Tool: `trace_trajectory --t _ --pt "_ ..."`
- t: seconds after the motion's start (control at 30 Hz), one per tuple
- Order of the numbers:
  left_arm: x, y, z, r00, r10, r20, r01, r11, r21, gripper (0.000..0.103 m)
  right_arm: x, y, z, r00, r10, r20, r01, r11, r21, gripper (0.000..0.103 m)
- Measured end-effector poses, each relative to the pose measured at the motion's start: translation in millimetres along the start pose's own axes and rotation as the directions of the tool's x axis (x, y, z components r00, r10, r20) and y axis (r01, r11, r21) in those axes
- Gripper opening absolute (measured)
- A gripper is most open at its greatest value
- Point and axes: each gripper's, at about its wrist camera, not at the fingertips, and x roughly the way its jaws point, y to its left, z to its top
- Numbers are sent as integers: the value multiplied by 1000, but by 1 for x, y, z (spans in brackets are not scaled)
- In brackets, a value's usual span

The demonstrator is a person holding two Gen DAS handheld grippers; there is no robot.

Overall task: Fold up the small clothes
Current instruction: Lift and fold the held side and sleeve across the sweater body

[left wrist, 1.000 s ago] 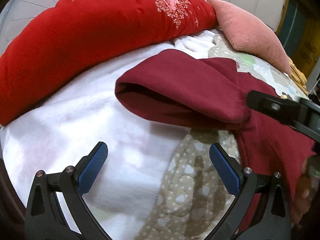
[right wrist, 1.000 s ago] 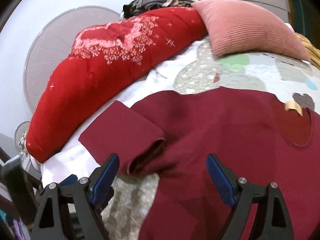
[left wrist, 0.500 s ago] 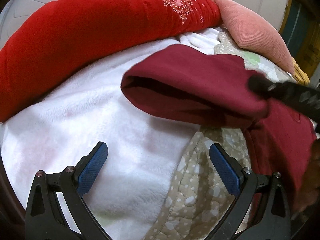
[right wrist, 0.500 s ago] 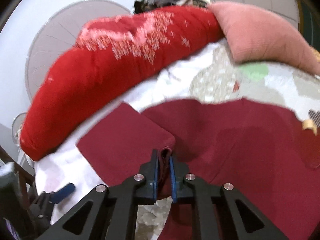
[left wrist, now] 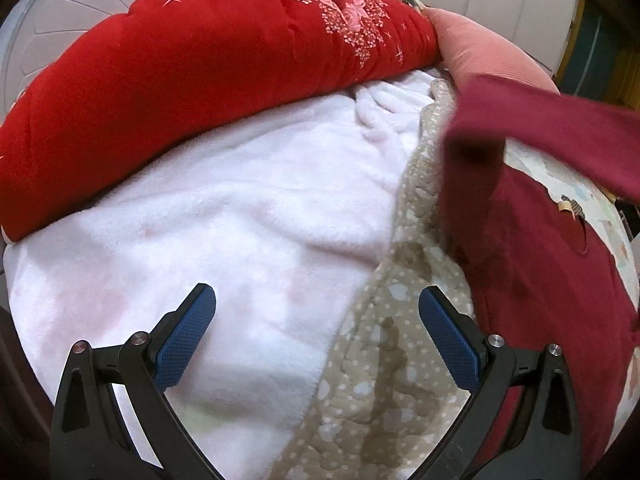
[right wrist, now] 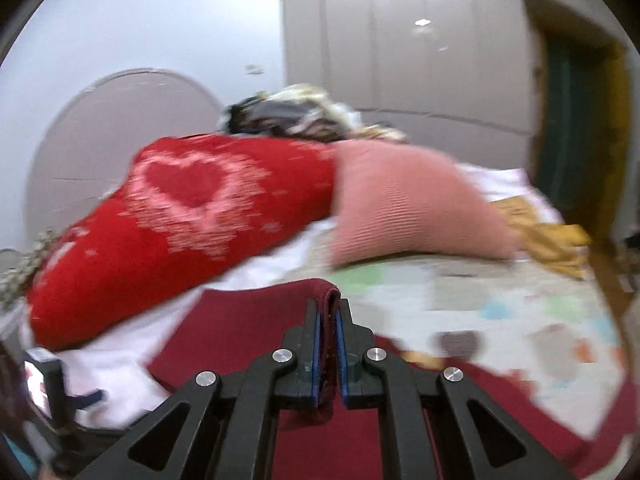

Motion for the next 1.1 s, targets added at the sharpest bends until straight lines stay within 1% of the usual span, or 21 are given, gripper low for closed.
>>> trace_trajectory --t 0.1,0.13,0.23,0.33,0.4,0.47,0.53,0.57,0.6,0.63,0.67,0.7,0.73,0.77,0.8,0.83,0.87,0.9,0.97,1.03,1.1 --pt "-3 -7 -3 1000 -5 -2 5 1000 10 102 -10 -42 -11 991 -134 -26 135 991 24 6" --pt "-4 -12 -3 1000 -11 -2 11 1000 18 102 -10 -56 -16 987 -158 -43 160 986 39 6" --pt "-7 -25 -3 1000 -20 5 19 999 45 102 -3 -89 -38 970 -210 -119 218 974 61 6" --pt "-9 -41 -2 1000 -26 9 25 996 83 102 13 -112 -65 941 -271 -204 284 958 39 6" --pt "-8 -50 1 999 -33 11 31 995 98 102 19 -128 -81 927 -269 -261 292 955 53 6" --pt "-9 -59 1 999 -40 11 38 993 113 102 26 -143 -91 916 -280 -288 313 947 76 6" --pt "-5 -68 0 999 -41 4 40 990 137 102 36 -157 -98 895 -288 -341 335 938 88 8" --pt "-2 -72 -1 999 -37 -3 37 988 152 102 42 -161 -102 872 -302 -385 355 932 74 10" --pt "2 -74 -1 999 -32 -9 33 986 163 102 43 -162 -105 853 -328 -405 380 923 54 13" --pt "7 -77 -3 1000 -23 -20 26 984 178 102 39 -161 -107 846 -355 -397 401 915 38 16" --pt "11 -78 -4 999 -15 -28 20 982 186 102 35 -156 -104 858 -353 -373 394 918 39 17" --pt "14 -78 -6 999 -9 -36 15 982 191 102 30 -151 -102 875 -333 -352 371 928 45 23" --pt "19 -78 -7 999 -3 -48 12 981 192 102 27 -142 -96 902 -288 -323 321 945 56 33" --pt "23 -77 -8 998 -4 -59 15 982 188 102 26 -130 -90 931 -223 -289 250 966 62 38" --pt "25 -76 -9 998 -7 -63 18 983 183 102 28 -115 -83 955 -148 -258 168 984 57 48" --pt "27 -74 -9 998 -9 -63 20 984 176 102 33 -102 -78 967 -86 -241 99 994 42 50" --pt "29 -74 -8 998 -11 -62 21 984 174 102 41 -85 -73 971 -19 -236 23 1000 14 50" --pt "31 -74 -6 998 -12 -61 22 984 175 102 52 -67 -69 969 38 -245 -45 999 -22 50" --pt "35 -73 -3 998 -13 -65 25 984 175 102 75 -37 -65 958 102 -266 -133 986 -101 50" --pt "40 -71 -1 997 -26 -73 38 986 163 102 100 -14 -68 951 95 -293 -157 968 -197 50" --pt "45 -66 1 995 -50 -83 61 988 140 102 125 -5 -72 938 83 -336 -170 956 -240 50"
